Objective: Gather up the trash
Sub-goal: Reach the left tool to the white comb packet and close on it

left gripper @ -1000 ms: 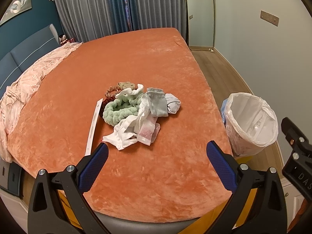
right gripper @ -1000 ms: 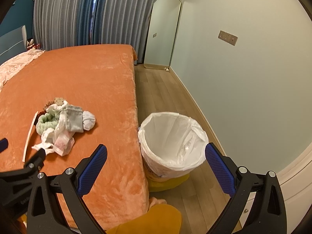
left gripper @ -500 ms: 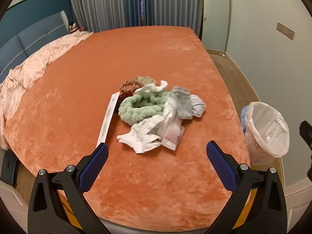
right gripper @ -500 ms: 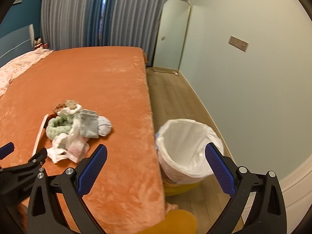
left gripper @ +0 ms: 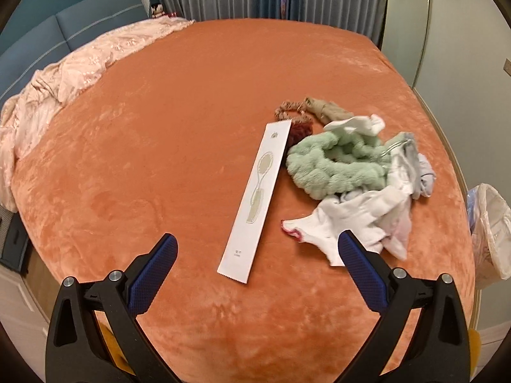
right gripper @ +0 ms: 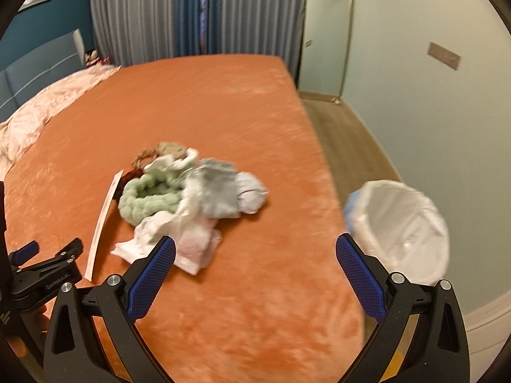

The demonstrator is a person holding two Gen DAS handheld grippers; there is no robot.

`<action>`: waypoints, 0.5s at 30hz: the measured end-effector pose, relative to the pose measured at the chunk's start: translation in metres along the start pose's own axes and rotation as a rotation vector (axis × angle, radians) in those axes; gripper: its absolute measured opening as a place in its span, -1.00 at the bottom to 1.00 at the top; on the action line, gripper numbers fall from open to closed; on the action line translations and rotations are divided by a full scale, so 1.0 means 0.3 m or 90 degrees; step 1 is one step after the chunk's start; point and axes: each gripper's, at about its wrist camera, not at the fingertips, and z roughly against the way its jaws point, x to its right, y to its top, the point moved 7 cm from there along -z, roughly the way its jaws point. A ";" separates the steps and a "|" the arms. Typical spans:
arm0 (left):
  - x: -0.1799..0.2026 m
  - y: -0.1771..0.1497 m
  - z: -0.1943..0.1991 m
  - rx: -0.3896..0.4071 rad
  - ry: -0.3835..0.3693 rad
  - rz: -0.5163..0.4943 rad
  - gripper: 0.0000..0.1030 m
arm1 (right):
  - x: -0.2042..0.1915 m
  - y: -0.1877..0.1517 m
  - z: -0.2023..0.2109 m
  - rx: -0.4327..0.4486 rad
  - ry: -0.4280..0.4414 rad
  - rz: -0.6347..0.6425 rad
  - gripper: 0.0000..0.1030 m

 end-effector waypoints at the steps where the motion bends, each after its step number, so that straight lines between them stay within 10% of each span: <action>1: -0.011 -0.003 -0.024 -0.006 -0.007 0.001 0.86 | -0.024 -0.003 -0.022 -0.007 0.005 0.003 0.87; 7: -0.016 -0.034 -0.199 -0.066 -0.052 -0.022 0.72 | -0.154 -0.023 -0.156 -0.046 0.039 -0.002 0.87; 15: -0.016 -0.069 -0.317 -0.125 -0.106 0.004 -0.06 | -0.302 -0.078 -0.293 -0.100 0.073 0.017 0.54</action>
